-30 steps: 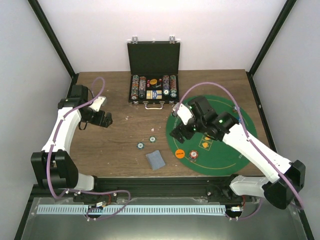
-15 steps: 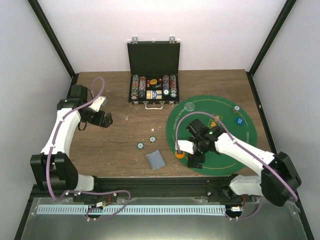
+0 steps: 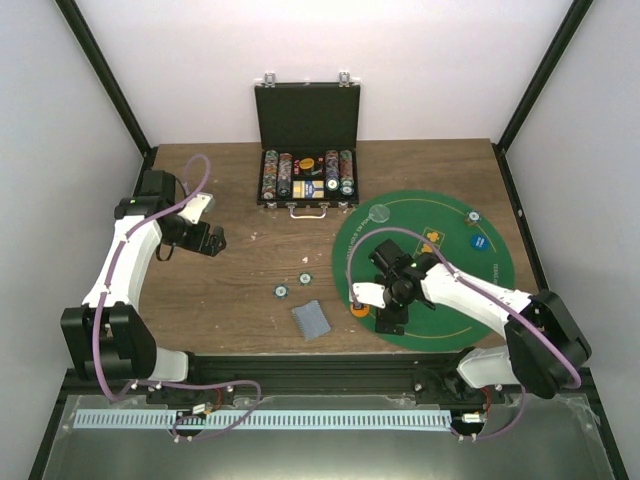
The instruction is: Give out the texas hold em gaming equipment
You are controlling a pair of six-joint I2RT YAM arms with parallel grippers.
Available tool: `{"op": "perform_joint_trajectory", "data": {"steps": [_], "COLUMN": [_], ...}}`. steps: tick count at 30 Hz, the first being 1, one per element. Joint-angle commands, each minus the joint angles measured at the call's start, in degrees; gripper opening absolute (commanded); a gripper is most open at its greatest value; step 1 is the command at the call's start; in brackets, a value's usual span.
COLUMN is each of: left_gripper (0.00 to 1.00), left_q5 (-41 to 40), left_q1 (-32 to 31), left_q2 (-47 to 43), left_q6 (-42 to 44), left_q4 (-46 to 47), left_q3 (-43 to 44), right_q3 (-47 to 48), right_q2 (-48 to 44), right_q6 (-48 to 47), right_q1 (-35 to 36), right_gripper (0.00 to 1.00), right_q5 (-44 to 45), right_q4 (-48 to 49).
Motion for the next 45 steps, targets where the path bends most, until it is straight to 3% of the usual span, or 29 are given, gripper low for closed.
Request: {"op": "perform_joint_trajectory", "data": {"steps": [1, 7, 14, 24, 31, 34, 43, 45], "left_gripper": [1.0, 1.0, 1.0, 1.0, 1.0, 1.0, 1.0, 1.0], "left_q5": [1.06, 0.95, 0.69, 0.46, 0.54, 0.56, 0.54, 0.53], "left_q1": [-0.01, -0.02, 0.04, -0.02, 0.01, -0.02, -0.01, -0.01], "left_q2": [0.64, 0.83, 0.69, 0.25, 0.25, -0.04, -0.23, -0.23], "left_q6": [0.74, 0.79, 0.94, 1.15, 1.14, 1.19, 1.33, 1.35], "left_q4": [-0.4, -0.12, -0.09, -0.15, -0.3, -0.31, -1.04, -1.18], "left_q3": [1.34, 1.16, 1.08, 0.98, 1.12, 0.92, 1.31, 1.53], "right_q3": [0.32, -2.22, -2.28, -4.46, -5.03, -4.73, 3.08, 7.49], "right_q2": [-0.34, 0.47, 2.27, 2.17, 1.02, 1.16, -0.74, -2.01], "right_q6": [-1.92, -4.08, -4.64, -5.62, -6.18, -6.07, -1.02, 1.65], "right_q1": [-0.92, -2.74, -2.76, -2.69, -1.91, -1.46, -0.86, -0.86], "right_gripper": [1.0, 1.0, 0.92, 0.49, 0.33, 0.37, 0.97, 1.0], "right_q5": [1.8, 4.37, 2.09, 1.68, 1.01, 1.15, 1.57, 1.19], "right_q4": [1.51, 3.22, 4.99, 6.04, 4.66, 4.33, 4.62, 5.85]}}
